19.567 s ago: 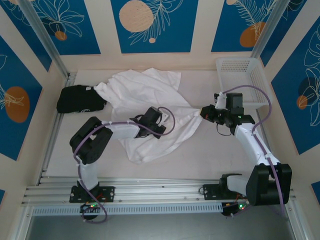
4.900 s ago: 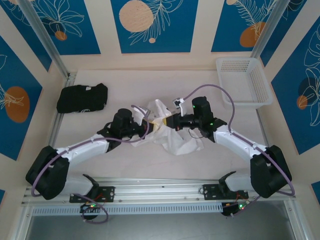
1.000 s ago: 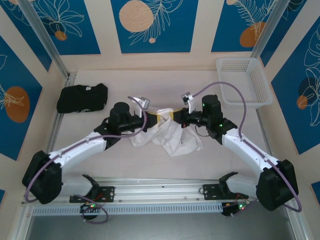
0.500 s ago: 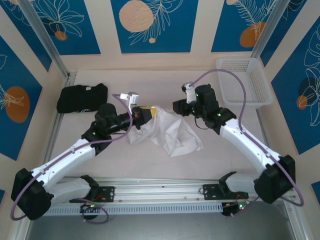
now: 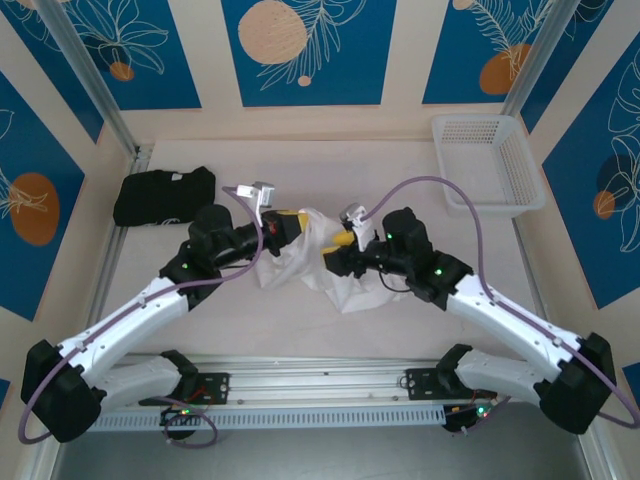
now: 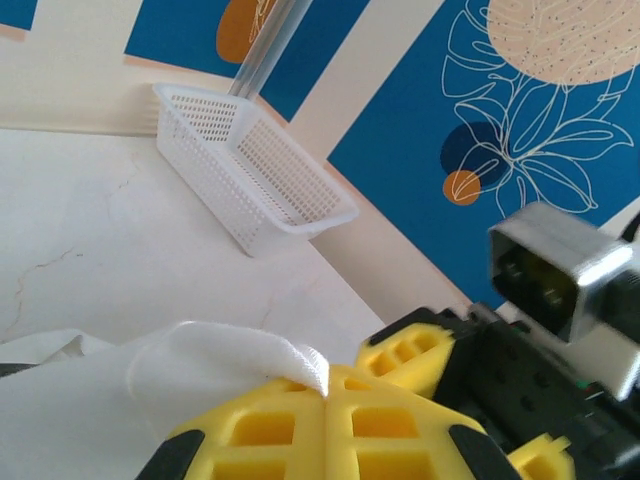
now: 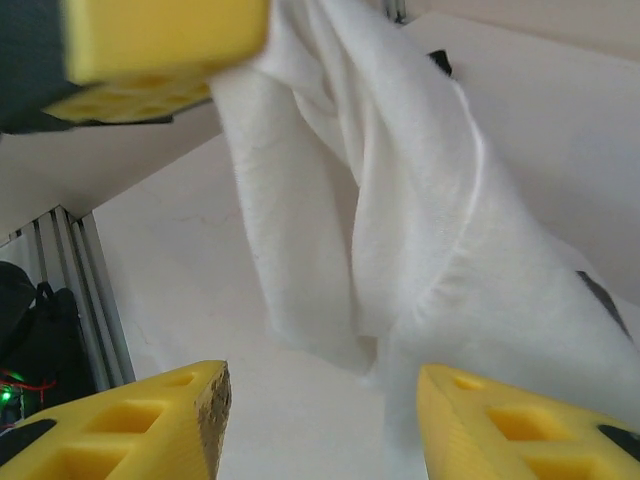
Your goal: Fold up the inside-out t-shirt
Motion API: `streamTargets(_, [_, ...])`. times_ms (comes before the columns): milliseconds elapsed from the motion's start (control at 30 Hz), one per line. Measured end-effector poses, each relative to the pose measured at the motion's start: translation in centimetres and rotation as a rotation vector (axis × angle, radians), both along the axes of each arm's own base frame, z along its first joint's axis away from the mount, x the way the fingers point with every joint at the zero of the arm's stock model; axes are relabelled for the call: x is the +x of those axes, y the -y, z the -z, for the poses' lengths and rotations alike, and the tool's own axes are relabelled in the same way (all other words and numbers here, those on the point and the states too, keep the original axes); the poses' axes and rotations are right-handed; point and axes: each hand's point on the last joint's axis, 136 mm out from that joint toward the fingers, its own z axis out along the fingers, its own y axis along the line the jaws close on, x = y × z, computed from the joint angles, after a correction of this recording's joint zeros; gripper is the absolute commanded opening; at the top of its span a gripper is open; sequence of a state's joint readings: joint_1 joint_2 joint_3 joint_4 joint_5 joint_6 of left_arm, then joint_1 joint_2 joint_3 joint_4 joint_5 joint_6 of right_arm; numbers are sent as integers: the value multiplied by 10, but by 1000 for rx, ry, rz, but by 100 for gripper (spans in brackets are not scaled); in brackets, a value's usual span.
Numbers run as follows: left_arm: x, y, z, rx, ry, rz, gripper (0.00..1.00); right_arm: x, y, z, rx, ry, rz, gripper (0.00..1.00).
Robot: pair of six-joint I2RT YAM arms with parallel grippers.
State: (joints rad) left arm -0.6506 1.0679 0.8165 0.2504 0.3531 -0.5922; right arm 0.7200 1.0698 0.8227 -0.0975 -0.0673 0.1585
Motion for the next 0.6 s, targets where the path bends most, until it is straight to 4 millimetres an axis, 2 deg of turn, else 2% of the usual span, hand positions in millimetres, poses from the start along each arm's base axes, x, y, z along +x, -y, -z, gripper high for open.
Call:
streamTargets(267, [-3,-2,-4,-1,13,1,0,25,-21,27,3,-47,19,45])
streamTargets(333, [-4,-3,-4,4,20,1,0,29,-24,32,7,-59,27,33])
streamTargets(400, [-4,-4,-4,10,23,-1,0,33,-26,37,7,-73,39,10])
streamTargets(433, [-4,-4,-3,14,21,-4,0,34,-25,37,10,-76,50,3])
streamTargets(467, [-4,-5,-3,17,20,-7,0,37,-23,36,9,-73,62,0])
streamTargets(600, [-4,-12,-4,36,35,-38,0,46,-3,29,11,-64,131,0])
